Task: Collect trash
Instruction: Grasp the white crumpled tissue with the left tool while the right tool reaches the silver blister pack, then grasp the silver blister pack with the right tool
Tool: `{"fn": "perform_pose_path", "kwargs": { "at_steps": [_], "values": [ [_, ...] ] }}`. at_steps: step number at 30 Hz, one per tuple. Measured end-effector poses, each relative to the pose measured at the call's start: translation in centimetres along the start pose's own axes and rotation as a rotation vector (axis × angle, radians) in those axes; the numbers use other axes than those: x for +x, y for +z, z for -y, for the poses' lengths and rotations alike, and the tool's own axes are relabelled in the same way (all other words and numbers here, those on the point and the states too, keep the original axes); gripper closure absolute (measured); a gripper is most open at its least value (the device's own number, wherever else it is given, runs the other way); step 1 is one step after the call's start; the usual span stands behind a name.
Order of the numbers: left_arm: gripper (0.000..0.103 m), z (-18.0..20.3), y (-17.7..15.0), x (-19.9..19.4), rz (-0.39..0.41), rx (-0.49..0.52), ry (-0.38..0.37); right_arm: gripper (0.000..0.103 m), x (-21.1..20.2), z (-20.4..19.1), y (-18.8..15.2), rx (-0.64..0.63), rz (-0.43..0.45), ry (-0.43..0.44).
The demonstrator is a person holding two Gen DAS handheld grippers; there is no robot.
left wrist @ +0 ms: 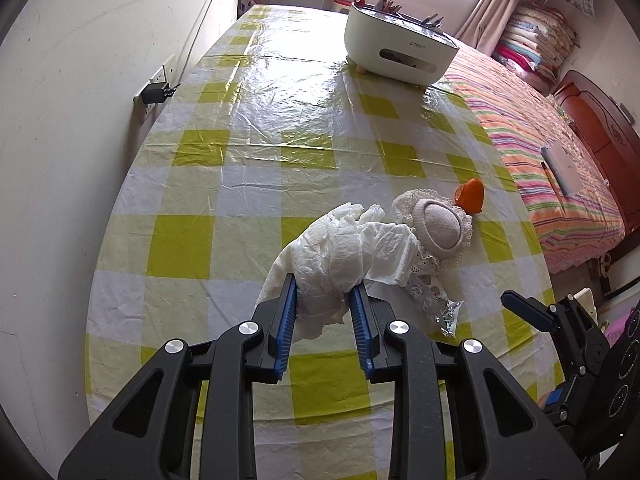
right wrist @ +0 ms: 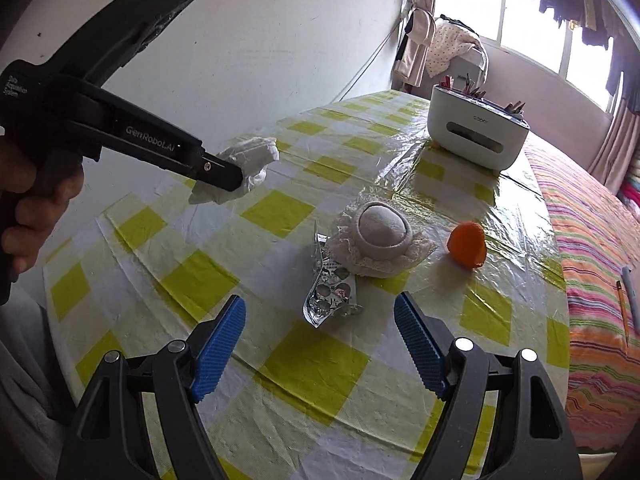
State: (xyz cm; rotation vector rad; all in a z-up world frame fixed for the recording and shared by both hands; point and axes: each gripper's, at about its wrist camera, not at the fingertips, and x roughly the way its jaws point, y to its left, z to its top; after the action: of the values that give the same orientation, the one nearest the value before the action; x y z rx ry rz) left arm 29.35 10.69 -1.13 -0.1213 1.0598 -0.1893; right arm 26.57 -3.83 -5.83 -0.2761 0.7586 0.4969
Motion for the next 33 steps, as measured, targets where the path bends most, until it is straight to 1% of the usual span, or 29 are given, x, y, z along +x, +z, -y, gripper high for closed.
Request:
{"fn": "perform_pose_path", "kwargs": {
  "at_steps": [2, 6, 10, 11, 12, 13, 15, 16, 20, 23, 30, 33],
  "values": [
    [0.077, 0.1, -0.1, 0.0, 0.001, 0.0, -0.001, 0.028, 0.7, -0.1, 0.3, -0.001, -0.013, -0.005],
    [0.076, 0.1, -0.2, -0.3, 0.006, 0.001, -0.008, 0.028, 2.2, 0.1, 1.2, 0.03, -0.042, 0.017],
    [0.075, -0.2, -0.2, -0.3, 0.008, -0.009, -0.014, 0.029, 3.8, 0.5, 1.8, 0.063, -0.09, 0.031],
    [0.075, -0.2, -0.2, -0.3, 0.007, -0.01, -0.015, 0.031, 4.3, 0.6, 1.9, 0.071, -0.104, 0.031],
    [0.075, -0.2, -0.2, -0.3, 0.006, -0.011, -0.016, 0.038, 4.7, 0.7, 1.9, 0.081, -0.12, 0.039],
    [0.075, -0.2, -0.2, -0.3, 0.004, -0.01, -0.015, 0.043, 5.2, 0.8, 1.9, 0.098, -0.14, 0.051],
    [0.075, -0.2, -0.3, -0.2, 0.003, -0.005, -0.011, 0.062, 5.7, 1.1, 2.0, 0.113, -0.152, 0.036],
    [0.075, -0.2, -0.3, -0.2, 0.001, -0.003, -0.01, 0.067, 6.0, 1.2, 1.9, 0.121, -0.161, 0.044],
    [0.075, -0.1, -0.5, -0.2, 0.0, 0.004, -0.007, 0.068, 5.8, 1.3, 1.4, 0.14, -0.147, 0.051],
    [0.075, 0.0, -0.4, -0.3, 0.005, 0.003, -0.009, 0.068, 5.1, 1.2, 0.9, 0.17, -0.124, 0.102],
    [0.075, 0.7, -0.6, -0.8, 0.021, 0.025, -0.023, 0.068, 2.3, 0.7, -0.1, 0.2, -0.063, 0.152],
    [0.075, 1.3, -0.8, -1.0, 0.027, 0.043, -0.029, 0.068, 1.1, 1.0, -0.7, 0.214, -0.043, 0.155]
  ]
}}
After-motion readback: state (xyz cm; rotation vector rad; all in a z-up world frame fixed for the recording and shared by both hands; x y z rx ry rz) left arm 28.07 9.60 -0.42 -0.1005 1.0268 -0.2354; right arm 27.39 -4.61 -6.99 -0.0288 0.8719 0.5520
